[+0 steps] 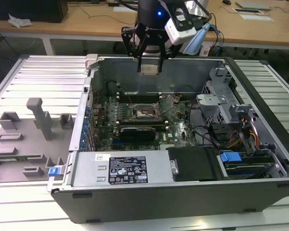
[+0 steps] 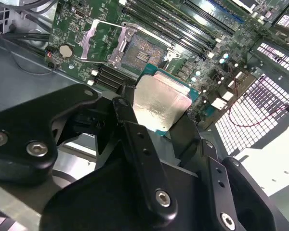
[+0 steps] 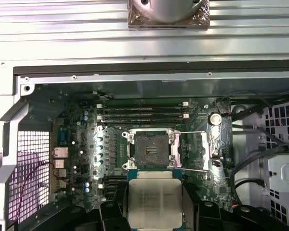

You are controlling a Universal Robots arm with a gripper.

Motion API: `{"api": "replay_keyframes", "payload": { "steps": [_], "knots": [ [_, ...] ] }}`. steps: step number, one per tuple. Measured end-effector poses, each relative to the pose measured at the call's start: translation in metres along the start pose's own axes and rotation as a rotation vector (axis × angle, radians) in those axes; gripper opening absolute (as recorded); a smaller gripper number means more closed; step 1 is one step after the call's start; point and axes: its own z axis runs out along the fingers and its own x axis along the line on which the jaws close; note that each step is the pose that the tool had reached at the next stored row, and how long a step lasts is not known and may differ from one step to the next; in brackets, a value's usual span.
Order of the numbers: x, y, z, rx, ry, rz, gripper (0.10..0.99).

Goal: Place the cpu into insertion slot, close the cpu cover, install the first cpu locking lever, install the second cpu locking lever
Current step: 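Place the cpu into insertion slot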

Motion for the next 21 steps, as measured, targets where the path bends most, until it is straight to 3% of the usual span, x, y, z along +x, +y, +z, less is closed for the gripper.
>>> {"api": "replay_keyframes", "payload": {
  "steps": [21],
  "knots": [
    [0.0012, -0.0028, 0.0311, 0.000, 0.0000, 0.000, 0.541]
  ]
}}
